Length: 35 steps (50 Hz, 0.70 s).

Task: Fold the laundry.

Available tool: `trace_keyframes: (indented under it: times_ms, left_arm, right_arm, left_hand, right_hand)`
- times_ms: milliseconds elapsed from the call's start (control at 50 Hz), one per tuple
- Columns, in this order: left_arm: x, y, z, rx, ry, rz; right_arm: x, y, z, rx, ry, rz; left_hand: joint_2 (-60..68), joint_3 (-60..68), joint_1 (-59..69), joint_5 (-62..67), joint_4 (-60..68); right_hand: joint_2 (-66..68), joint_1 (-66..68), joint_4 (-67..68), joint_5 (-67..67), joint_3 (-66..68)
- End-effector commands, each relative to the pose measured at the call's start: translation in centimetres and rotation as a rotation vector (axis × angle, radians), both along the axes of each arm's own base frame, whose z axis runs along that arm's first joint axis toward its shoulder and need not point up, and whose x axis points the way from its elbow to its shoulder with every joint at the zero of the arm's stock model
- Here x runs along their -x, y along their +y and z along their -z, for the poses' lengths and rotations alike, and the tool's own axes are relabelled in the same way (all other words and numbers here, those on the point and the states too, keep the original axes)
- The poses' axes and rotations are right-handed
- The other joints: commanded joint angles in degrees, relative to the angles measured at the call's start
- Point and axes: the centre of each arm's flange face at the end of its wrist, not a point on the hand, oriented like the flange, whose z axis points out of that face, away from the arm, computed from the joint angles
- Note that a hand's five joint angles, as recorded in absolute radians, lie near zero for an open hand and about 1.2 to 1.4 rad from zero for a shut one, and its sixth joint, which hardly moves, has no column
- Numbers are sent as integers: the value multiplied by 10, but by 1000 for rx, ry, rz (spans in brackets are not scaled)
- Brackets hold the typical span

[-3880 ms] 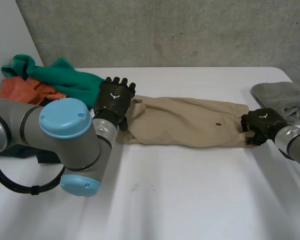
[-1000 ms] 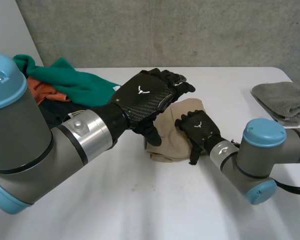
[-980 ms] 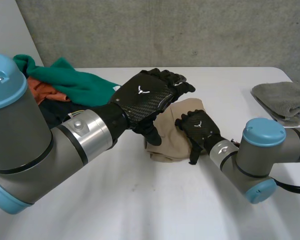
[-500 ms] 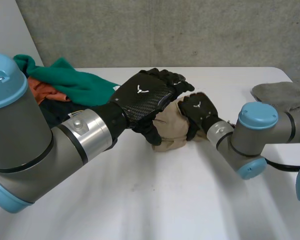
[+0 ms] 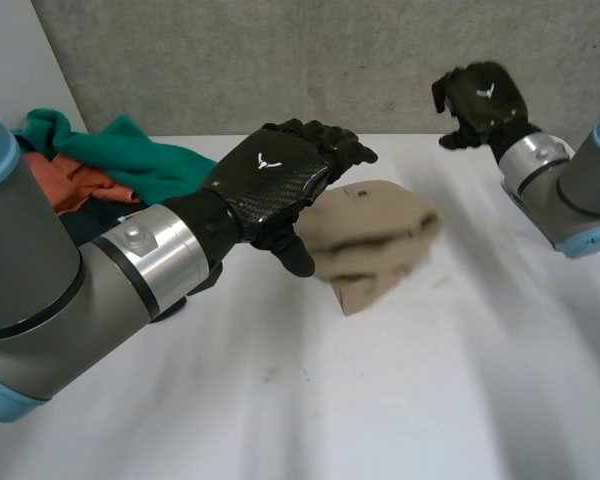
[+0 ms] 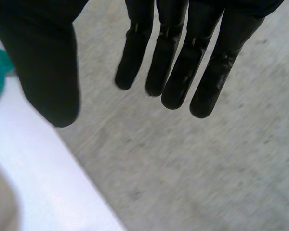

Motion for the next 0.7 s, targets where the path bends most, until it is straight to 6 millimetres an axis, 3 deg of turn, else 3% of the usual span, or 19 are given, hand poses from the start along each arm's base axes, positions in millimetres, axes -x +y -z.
trace_keyframes:
  times_ms: [20, 140, 240, 320, 440, 580, 700]
  left_arm:
    - [-1, 1, 5, -15, -8, -1]
    - [-2, 0, 5, -17, -9, -4]
    - [-2, 0, 5, -17, -9, -7]
    - [-3, -1, 7, -24, -12, -9]
    - [-3, 1, 12, -27, -14, -6]
    - [-3, 1, 15, -26, -13, -6]
    - [-4, 0, 15, -27, -14, -8]
  right_arm:
    - [0, 25, 35, -160, 37, -10]
    - [11, 57, 13, -220, 42, -10]
    - [15, 85, 13, -291, 69, -18]
    - [12, 108, 25, -339, 111, -43]
    - [8, 130, 64, -302, 298, -65]
    - [1, 124, 103, -220, 438, -81]
    - [-2, 111, 118, -200, 434, -80]
  left_hand:
    - [-4, -7, -7, -8, -3]
    - [-2, -5, -5, -6, -1]
    - [-2, -5, -5, -6, -1]
    - [-2, -5, -5, -6, -1]
    - [-4, -7, -7, -8, -3]
    - [-4, -7, -7, -8, -3]
    - [-4, -7, -7, -8, -3]
  right_hand:
    - [-320, -238, -322, -177, -321]
    - [-406, -324, -408, -263, -408]
    - [-423, -341, -425, -279, -424]
    - [-407, -326, -410, -264, -409]
    - [-389, -308, -392, -246, -391]
    - [-347, -266, -350, -204, -349]
    - [-305, -224, -308, -162, -307]
